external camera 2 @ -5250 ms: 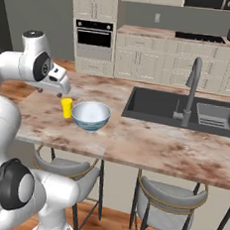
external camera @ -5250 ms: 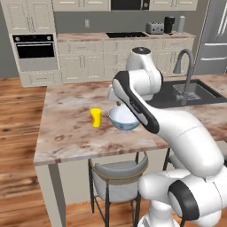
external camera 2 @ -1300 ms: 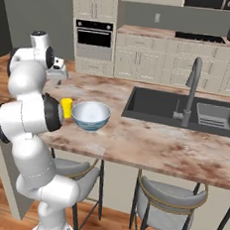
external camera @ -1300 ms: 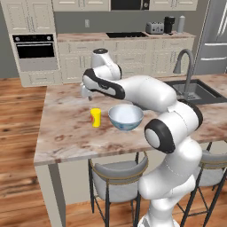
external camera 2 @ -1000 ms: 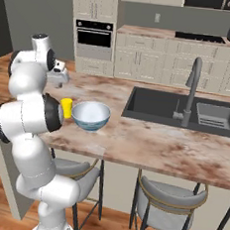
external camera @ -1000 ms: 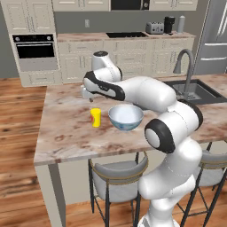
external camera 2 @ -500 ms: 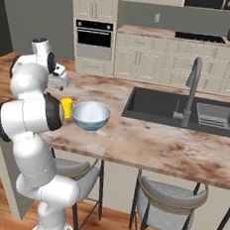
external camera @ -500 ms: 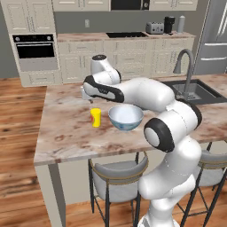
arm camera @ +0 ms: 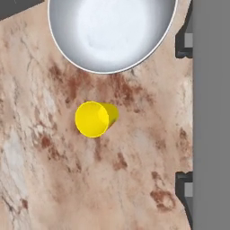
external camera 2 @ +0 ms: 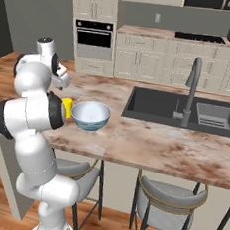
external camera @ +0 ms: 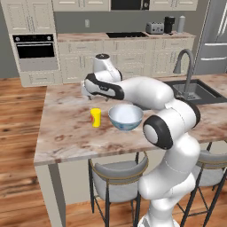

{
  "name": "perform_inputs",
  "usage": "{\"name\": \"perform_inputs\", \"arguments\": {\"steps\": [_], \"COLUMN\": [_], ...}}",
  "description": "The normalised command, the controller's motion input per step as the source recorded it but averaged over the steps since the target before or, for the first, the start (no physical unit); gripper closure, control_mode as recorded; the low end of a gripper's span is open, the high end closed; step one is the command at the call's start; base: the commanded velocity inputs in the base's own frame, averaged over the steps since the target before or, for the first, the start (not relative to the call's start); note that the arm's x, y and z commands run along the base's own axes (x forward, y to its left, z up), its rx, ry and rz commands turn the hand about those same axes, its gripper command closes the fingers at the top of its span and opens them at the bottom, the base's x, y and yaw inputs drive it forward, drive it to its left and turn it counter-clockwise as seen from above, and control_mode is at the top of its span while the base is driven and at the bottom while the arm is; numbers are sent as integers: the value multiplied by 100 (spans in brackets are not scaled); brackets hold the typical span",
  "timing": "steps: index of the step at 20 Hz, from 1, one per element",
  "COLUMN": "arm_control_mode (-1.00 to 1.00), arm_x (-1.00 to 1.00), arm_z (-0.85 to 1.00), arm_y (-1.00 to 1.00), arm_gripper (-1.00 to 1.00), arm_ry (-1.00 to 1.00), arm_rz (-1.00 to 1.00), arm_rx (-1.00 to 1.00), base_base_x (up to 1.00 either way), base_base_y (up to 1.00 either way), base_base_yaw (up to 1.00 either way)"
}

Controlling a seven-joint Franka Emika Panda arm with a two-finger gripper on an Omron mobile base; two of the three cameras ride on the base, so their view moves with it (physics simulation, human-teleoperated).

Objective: Place the cup inside the bowl on the dining table and move the bowl to any counter.

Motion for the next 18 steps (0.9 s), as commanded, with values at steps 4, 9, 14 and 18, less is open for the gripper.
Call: {"name": "perform_inputs", "arguments": {"steps": [4,9,14,18], "arm_control_mode": [-100,-100,-100,-100], "arm_x": [21,42,42,22], "arm_z": [-2,-31,-28,-1], "arm_y": [0,0,0,9], "arm_gripper": [-100,-100,-100,-100], "arm_ry": [-2,0,0,0], "arm_rz": [-4,0,0,0], "arm_rx": [10,0,0,0], "base_base_x": [0,0,0,0], "base_base_y": [0,0,0,0], "base_base_yaw": [0,0,0,0]}}
